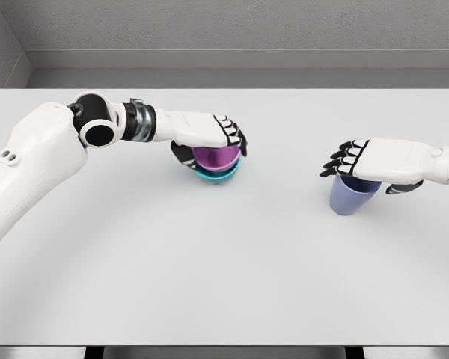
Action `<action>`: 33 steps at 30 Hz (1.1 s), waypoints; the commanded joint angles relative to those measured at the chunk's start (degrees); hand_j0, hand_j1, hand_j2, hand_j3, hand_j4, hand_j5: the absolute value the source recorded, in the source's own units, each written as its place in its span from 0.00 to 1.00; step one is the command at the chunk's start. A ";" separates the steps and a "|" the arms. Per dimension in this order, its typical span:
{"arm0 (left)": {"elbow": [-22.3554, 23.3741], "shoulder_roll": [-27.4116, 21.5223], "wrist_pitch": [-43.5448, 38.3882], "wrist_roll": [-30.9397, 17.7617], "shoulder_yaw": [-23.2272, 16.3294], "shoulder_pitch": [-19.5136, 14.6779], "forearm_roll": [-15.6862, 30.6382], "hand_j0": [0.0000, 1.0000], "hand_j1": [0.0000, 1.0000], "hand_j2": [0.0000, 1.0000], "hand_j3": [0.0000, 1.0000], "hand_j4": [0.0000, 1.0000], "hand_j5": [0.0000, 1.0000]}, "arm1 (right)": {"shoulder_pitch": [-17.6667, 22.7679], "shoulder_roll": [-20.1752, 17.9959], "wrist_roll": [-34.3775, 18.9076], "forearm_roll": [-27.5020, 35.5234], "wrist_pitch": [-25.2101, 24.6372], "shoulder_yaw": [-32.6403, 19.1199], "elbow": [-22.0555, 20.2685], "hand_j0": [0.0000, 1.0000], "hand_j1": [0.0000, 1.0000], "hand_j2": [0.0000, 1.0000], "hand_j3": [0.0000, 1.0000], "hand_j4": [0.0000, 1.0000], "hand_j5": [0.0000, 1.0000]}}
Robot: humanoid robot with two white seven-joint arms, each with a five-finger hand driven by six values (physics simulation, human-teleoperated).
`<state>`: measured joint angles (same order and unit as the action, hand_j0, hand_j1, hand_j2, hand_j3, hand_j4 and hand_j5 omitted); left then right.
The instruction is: Stacking bowl and cup with both arms
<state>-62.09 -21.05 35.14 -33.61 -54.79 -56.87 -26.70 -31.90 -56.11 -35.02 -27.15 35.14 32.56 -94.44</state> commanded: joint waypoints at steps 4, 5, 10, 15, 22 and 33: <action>1.89 0.57 -0.14 0.21 -0.05 0.00 0.51 0.88 0.88 0.88 0.88 0.88 0.88 | -0.09 0.48 0.02 -0.27 -0.14 0.04 0.31 1.00 1.00 1.00 1.00 1.00 1.00; 1.89 0.57 -0.14 0.21 -0.05 0.00 0.60 0.89 0.89 0.89 0.89 0.89 0.89 | -0.09 0.48 0.02 -0.27 -0.14 0.04 0.31 1.00 1.00 1.00 1.00 1.00 1.00; 1.97 0.57 -0.14 0.30 -0.05 0.00 0.78 0.98 0.98 0.98 0.98 0.98 0.98 | -0.09 0.92 0.02 -0.71 -0.14 0.04 0.31 1.00 1.00 1.00 1.00 1.00 1.00; 1.97 0.66 -0.14 0.38 -0.05 0.00 0.95 1.00 1.00 1.00 1.00 1.00 1.00 | -0.09 0.92 0.02 -0.71 -0.14 0.04 0.75 1.00 1.00 1.00 1.00 1.00 1.00; 1.71 0.13 -0.14 0.38 -0.05 -0.53 3.59 1.00 1.00 1.00 1.00 1.00 1.00 | -0.09 0.92 0.02 -0.71 -0.14 0.04 0.75 1.00 1.00 1.00 1.00 1.00 1.00; -4.71 -10.58 -0.14 0.47 0.12 -2.81 15.97 1.00 1.00 1.00 1.00 1.00 1.00 | 0.00 1.36 0.02 -0.71 -0.14 0.13 0.93 1.00 1.00 1.00 1.00 1.00 1.00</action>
<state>-65.08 -28.03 35.13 -33.20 -54.82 -59.77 -14.74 -31.90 -54.76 -35.02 -28.09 35.14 32.71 -93.52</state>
